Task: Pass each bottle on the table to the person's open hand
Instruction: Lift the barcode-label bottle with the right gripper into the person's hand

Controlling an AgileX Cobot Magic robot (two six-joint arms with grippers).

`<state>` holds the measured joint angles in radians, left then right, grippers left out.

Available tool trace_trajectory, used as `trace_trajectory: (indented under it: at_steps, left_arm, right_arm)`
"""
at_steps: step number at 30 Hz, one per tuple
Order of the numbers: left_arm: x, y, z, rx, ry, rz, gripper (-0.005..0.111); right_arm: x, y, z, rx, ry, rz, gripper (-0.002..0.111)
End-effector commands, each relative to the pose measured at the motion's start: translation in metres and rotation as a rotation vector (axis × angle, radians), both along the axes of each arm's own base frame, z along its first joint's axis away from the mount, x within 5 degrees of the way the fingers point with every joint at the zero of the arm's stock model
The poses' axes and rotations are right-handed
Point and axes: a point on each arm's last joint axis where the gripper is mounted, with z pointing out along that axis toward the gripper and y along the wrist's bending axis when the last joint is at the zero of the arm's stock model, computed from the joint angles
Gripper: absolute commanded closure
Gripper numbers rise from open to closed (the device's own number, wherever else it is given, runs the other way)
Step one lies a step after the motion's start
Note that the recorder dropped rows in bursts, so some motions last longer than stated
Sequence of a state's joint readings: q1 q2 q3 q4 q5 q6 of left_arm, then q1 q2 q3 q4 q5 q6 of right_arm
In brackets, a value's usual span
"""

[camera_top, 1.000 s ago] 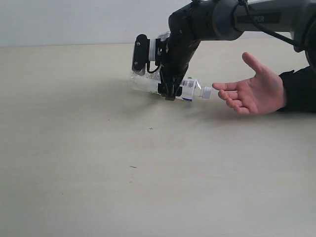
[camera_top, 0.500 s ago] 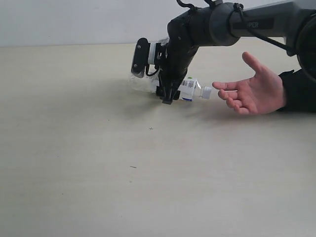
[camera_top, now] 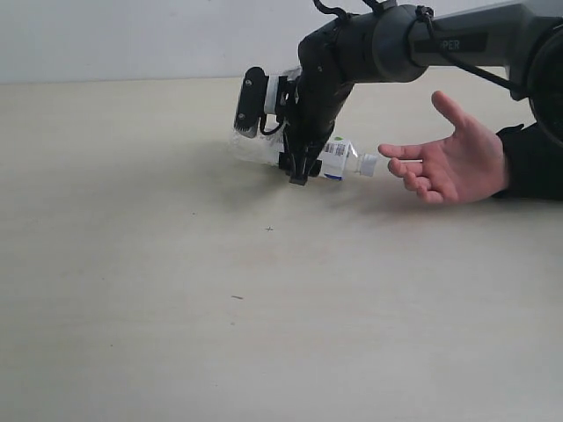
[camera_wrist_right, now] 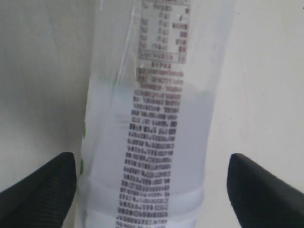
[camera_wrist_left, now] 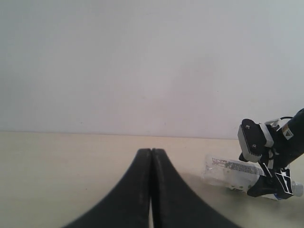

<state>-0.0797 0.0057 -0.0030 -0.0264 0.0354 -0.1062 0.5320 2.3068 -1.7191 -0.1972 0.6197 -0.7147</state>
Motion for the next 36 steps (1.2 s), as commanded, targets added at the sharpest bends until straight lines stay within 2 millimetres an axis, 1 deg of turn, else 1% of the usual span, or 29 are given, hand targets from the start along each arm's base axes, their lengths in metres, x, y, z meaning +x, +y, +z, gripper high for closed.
trace_trajectory:
  at_steps: [1, 4, 9, 11, 14, 17, 23, 26, 31, 34, 36]
  left_arm:
    - [0.0, 0.0, -0.001, -0.006, -0.004, 0.002, 0.107]
    - [0.0, 0.0, -0.001, -0.006, -0.004, 0.002, 0.107]
    - [0.0, 0.0, -0.001, -0.006, -0.004, 0.002, 0.107]
    - [0.0, 0.0, -0.001, -0.006, -0.004, 0.002, 0.107]
    - [0.0, 0.0, -0.001, -0.006, -0.004, 0.002, 0.107]
    - [0.0, 0.0, -0.001, -0.006, -0.004, 0.002, 0.107]
    - [0.0, 0.0, -0.001, -0.006, -0.004, 0.002, 0.107]
    - [0.0, 0.0, -0.001, -0.006, -0.004, 0.002, 0.107]
    - [0.0, 0.0, -0.001, -0.006, -0.004, 0.002, 0.107]
    - [0.0, 0.0, -0.001, -0.006, -0.004, 0.002, 0.107]
    - [0.0, 0.0, -0.001, -0.006, -0.004, 0.002, 0.107]
  right_arm:
    - [0.001, 0.002, 0.002, 0.014, -0.009, -0.017, 0.034]
    - [0.001, 0.002, 0.001, 0.028, -0.003, -0.047, 0.051]
    - [0.001, 0.002, 0.003, 0.034, -0.004, -0.058, 0.094]
    - [0.001, 0.002, 0.005, 0.037, -0.008, -0.058, 0.108]
    - [0.001, 0.002, 0.014, 0.049, -0.027, -0.057, 0.108]
    - [0.0, 0.002, 0.031, 0.086, -0.048, -0.078, 0.108]
    - [-0.006, 0.002, 0.083, 0.247, -0.058, -0.229, 0.108]
    - [-0.011, -0.002, 0.107, 0.297, -0.028, -0.354, 0.108]
    - [-0.027, -0.015, 0.146, 0.299, 0.038, -0.527, 0.108]
    - [-0.038, -0.027, 0.165, 0.275, 0.043, -0.649, 0.108]
    - [-0.047, -0.035, 0.174, 0.245, 0.076, -0.724, 0.108]
